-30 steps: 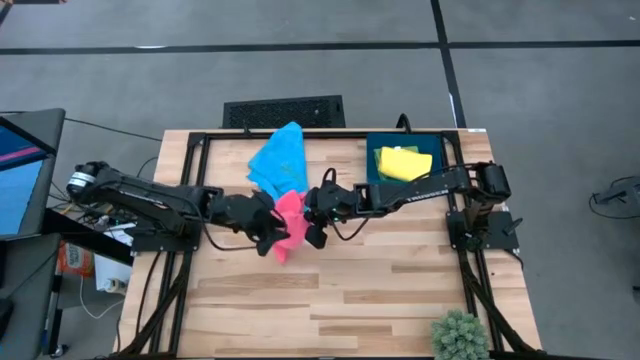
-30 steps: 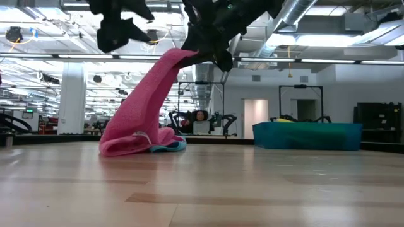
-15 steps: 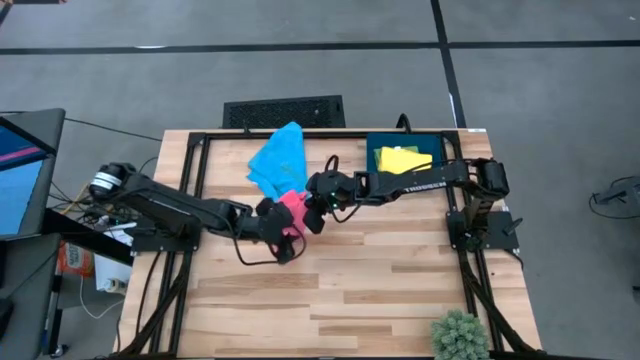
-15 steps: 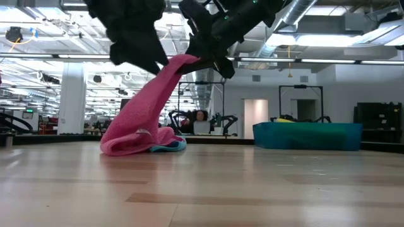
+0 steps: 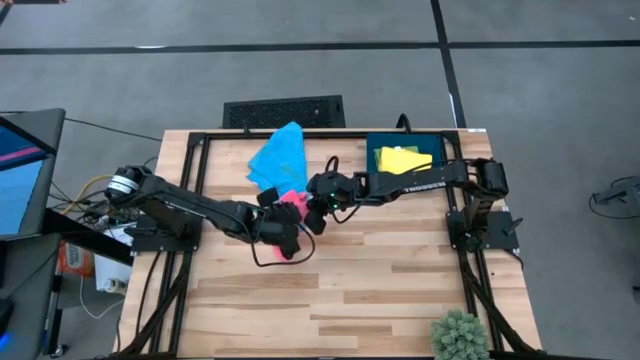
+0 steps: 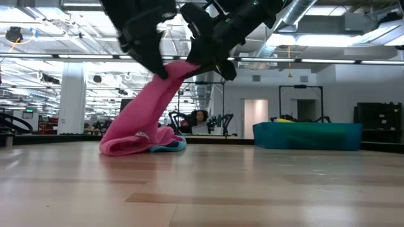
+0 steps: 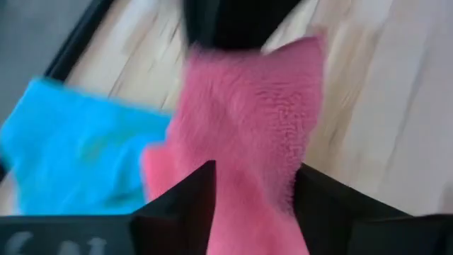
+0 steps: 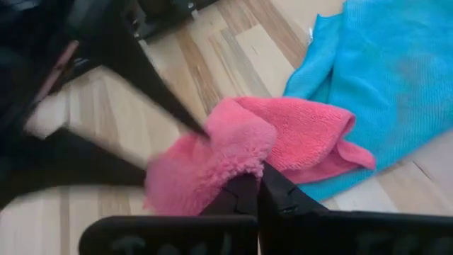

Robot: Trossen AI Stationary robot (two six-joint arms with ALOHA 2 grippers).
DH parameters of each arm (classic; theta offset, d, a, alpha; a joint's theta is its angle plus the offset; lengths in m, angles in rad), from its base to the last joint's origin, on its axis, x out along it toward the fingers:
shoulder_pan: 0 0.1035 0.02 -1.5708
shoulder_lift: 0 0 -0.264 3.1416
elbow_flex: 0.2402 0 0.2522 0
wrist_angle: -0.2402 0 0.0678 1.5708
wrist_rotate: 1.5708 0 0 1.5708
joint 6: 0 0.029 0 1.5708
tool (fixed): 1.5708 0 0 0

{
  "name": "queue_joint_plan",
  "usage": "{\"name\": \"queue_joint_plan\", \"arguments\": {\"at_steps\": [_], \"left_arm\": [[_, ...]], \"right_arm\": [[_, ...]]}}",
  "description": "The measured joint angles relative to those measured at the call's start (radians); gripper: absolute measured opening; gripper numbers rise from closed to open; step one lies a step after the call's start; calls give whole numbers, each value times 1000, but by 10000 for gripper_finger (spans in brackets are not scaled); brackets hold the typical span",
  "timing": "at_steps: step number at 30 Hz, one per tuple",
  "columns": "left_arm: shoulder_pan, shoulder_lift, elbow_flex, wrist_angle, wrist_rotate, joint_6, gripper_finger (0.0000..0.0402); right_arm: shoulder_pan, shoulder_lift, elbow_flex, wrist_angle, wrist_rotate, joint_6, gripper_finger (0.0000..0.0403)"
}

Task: Fold microfiber towels
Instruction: Fold the pink microfiber towel

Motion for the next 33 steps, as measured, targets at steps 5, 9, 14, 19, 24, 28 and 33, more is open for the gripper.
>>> {"name": "queue_joint_plan", "arguments": {"at_steps": [5,9,14,19,24,28,33], "left_arm": [[-7,-33,37,-154,-20,-23,80],[-4,-62,38,-204,-22,-23,10],[-4,-150,39,-274,-7,-96,5],[-4,-269,39,-327,51,-182,2],[-3,-373,38,-351,60,-253,1],[2,-431,38,-344,50,-291,1],[10,-495,38,-343,39,-333,0]], "right_arm": [[1,-2,2,-7,-1,-2,7],[1,-2,2,31,-26,-30,13],[3,-2,2,39,-32,-35,26],[3,-2,3,61,-32,-49,46],[14,-2,3,141,-19,-56,74],[30,-2,3,218,-18,-68,99],[73,-2,3,231,50,-123,132]]}}
